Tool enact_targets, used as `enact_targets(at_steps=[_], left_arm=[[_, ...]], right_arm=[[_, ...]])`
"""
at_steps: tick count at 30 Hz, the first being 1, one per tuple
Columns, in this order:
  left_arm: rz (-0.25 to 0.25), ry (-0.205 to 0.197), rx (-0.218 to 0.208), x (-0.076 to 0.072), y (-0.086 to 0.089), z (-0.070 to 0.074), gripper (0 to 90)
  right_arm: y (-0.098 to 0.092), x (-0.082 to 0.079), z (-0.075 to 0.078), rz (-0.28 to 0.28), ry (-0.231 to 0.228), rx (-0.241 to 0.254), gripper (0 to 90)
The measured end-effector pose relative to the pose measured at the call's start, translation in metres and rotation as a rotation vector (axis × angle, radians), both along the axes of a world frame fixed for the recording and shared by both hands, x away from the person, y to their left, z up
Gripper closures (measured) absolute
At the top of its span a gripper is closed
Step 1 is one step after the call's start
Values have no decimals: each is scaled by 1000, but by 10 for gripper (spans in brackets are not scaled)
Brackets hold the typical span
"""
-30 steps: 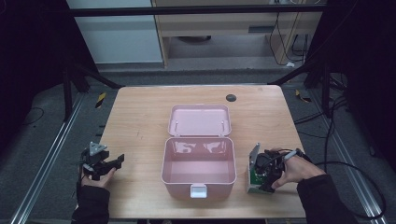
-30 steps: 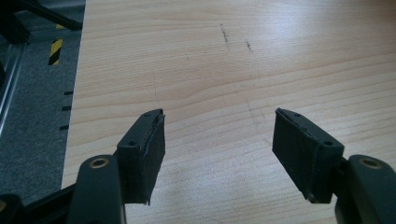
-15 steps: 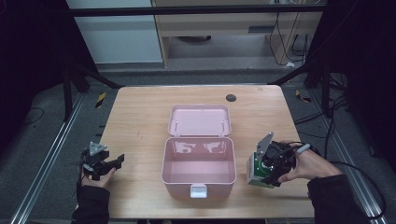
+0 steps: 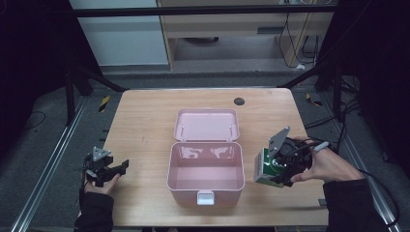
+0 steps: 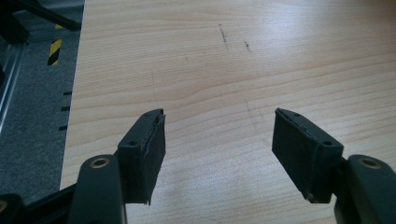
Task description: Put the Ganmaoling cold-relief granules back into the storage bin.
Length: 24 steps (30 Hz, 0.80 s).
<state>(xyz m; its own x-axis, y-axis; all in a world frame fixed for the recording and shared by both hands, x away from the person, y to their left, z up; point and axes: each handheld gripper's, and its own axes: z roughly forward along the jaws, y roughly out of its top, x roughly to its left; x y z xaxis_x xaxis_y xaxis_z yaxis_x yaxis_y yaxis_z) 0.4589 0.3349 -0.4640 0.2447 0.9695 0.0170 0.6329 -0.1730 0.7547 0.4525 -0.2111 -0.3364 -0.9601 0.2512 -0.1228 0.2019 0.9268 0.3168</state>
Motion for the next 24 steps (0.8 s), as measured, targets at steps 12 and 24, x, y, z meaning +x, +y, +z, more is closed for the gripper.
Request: enact_targets(at_steps=[12, 24], left_arm=[[0, 2, 0, 0, 0, 0, 344], [0, 2, 0, 0, 0, 0, 344]], right_arm=[[10, 0, 29, 12, -29, 12, 160], [33, 0, 56, 40, -41, -13, 160]])
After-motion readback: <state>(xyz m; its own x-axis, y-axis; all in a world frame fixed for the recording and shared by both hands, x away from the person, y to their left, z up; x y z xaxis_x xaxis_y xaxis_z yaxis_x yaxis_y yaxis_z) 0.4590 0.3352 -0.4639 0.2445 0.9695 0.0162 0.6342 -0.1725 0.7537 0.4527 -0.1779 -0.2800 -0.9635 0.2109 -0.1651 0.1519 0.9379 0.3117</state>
